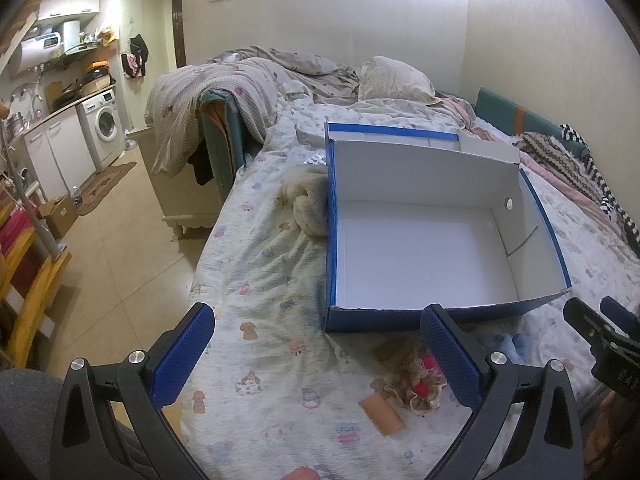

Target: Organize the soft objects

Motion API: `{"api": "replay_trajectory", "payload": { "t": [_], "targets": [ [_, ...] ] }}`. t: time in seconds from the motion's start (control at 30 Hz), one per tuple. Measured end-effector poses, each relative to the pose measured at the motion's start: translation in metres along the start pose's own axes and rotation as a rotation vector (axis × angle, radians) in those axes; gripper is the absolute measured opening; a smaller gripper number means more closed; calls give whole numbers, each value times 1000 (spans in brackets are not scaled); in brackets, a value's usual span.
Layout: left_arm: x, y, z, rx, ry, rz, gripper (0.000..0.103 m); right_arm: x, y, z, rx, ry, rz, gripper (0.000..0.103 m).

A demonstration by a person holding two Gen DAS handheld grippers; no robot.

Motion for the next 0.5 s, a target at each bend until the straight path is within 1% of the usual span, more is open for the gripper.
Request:
{"api": "replay_trajectory", "payload": {
  "t": [0.17, 0.3, 0.4, 0.43, 0.5],
  "targets": [
    [2, -3, 1, -19, 0, -4, 103, -2, -3, -5, -16, 12, -7, 103],
    [5, 1, 5, -35, -7, 18, 103, -3, -1, -6, -42, 12, -1, 103],
    [3, 4, 6, -25, -15, 12, 103, -3, -1, -3, -52, -2, 4, 103],
    [2, 5, 5, -4, -18, -3, 103, -3, -1, -3, -54, -8, 7, 103],
    [1, 8, 3, 0, -10, -2, 103, -1, -2, 0, -40, -18, 5, 103]
  ]
}}
Point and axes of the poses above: each gripper's, at about its wrist camera, not at the fingertips, and z roughly against the way its jaws point, y to its left, x to its top, the point moved 3 cm from there along -z, roughly the way its jaws point, and after that the axes turned 7 degrees about x, right-handed, at the moved point
